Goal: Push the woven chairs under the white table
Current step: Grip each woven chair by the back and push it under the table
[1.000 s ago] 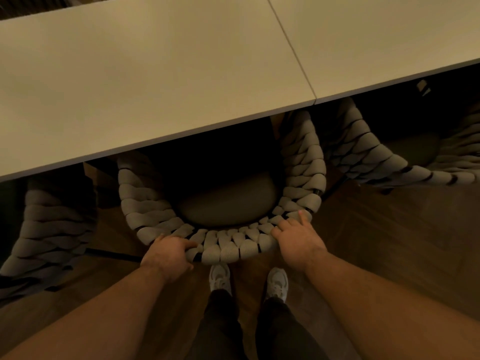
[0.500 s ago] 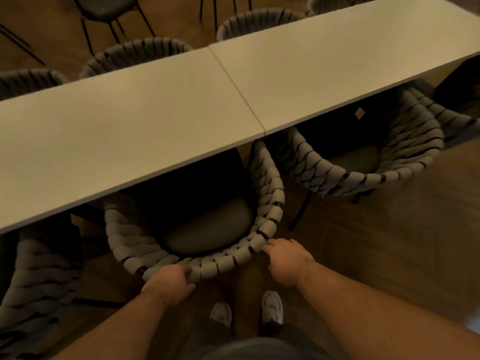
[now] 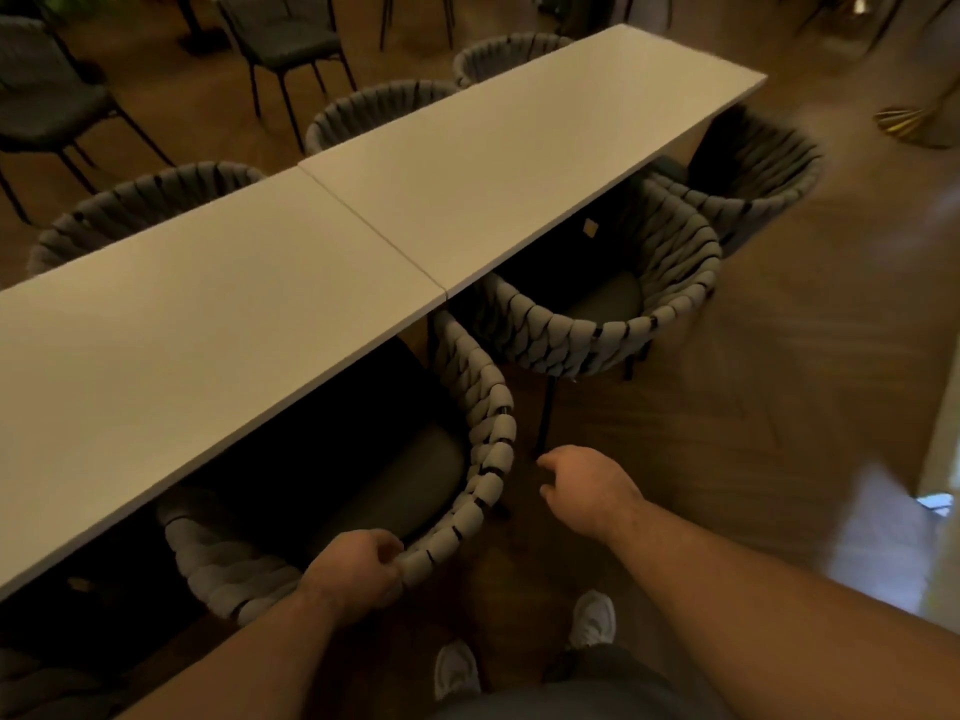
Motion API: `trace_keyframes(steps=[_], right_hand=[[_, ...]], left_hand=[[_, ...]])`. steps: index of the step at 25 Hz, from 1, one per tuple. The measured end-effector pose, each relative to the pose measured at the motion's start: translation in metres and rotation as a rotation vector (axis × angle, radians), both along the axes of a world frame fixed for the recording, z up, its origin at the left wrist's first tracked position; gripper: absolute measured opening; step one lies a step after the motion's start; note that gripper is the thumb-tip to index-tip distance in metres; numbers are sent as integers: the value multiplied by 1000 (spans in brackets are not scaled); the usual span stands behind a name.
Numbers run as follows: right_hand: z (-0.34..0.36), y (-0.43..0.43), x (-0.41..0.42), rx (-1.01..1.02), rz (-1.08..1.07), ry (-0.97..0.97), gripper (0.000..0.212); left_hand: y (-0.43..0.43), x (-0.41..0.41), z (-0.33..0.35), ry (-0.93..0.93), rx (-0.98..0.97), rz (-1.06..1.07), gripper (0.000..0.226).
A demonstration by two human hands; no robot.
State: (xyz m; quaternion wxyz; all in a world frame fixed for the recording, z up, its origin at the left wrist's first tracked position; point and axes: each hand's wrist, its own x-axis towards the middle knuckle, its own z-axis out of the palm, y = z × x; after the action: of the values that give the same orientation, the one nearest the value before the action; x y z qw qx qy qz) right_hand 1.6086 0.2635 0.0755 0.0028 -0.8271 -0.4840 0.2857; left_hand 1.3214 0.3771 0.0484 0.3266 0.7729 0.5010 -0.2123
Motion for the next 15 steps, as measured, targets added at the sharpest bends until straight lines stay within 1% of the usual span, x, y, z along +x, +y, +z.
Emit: trace_keyframes(steps=[4,7,9,12,15], right_hand=[[26,-31,38,56,-137,-51,52],[33,-55,76,80,-235,-80,53],[33,-70,104,86,-282,-83,53],[34,-92,151,112,-313,-76,54],[34,-114,216,151,-345,-88,54]], left_hand=[[11,63,28,-82,62,-139,34],[13,127,43,-209,89,-147,26],[10,173,41,-253,106,-185,29],[0,240,32,-238,80,-256,41],[-13,307,27,-174,67,-267,49]])
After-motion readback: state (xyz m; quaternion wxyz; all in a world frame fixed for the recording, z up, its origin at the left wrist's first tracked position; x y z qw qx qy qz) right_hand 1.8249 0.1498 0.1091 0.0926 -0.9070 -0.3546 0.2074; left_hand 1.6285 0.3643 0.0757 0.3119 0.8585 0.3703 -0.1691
